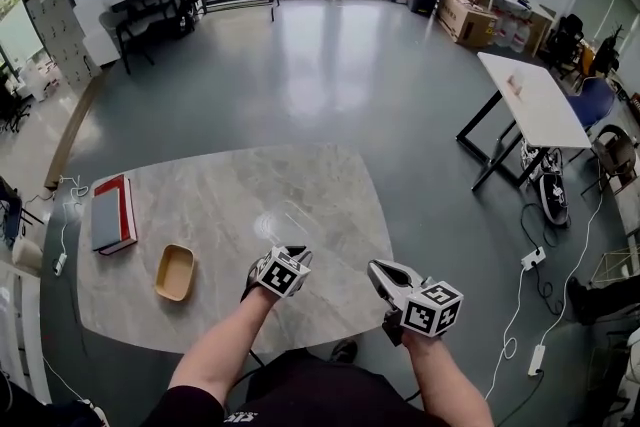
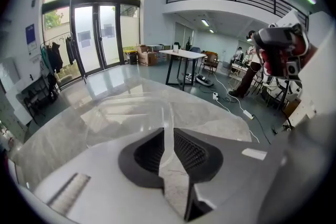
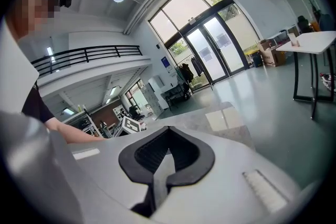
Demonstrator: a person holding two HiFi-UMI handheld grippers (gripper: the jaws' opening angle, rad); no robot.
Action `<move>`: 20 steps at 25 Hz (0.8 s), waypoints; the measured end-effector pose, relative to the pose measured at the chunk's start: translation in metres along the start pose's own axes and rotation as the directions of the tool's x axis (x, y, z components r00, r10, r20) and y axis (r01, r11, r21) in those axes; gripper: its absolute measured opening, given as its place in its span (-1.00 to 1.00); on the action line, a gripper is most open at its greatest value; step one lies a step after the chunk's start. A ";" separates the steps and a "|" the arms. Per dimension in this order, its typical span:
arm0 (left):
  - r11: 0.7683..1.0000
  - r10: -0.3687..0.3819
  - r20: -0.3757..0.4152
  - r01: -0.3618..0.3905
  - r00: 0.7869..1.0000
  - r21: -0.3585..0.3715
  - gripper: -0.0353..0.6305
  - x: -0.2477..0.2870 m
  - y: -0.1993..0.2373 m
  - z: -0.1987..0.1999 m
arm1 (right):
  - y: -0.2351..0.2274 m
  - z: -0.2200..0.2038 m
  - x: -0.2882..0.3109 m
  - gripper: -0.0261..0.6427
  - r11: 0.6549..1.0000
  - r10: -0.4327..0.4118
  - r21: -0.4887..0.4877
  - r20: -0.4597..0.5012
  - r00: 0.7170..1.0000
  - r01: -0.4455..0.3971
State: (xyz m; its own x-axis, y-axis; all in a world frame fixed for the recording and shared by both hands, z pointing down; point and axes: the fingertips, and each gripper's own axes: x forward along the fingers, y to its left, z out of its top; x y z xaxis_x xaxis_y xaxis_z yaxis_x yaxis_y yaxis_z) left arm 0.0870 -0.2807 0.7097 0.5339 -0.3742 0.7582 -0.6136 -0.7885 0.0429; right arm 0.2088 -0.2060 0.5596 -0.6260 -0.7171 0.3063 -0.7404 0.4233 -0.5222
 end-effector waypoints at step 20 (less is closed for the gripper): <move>0.991 0.126 0.267 -0.107 0.955 -0.083 -0.72 -0.109 -0.019 0.075 | 0.020 0.052 -0.007 -0.88 0.984 0.111 -0.146 0.058 0.992 -0.102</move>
State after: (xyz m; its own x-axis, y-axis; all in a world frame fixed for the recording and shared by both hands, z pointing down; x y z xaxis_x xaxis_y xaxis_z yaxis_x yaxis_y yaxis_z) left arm 0.0836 -0.2617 0.5774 0.5882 -0.5873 0.5560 -0.7136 -0.7004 0.0151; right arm 0.2107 -0.2213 0.5059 -0.6891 -0.6965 0.2001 -0.7008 0.5703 -0.4285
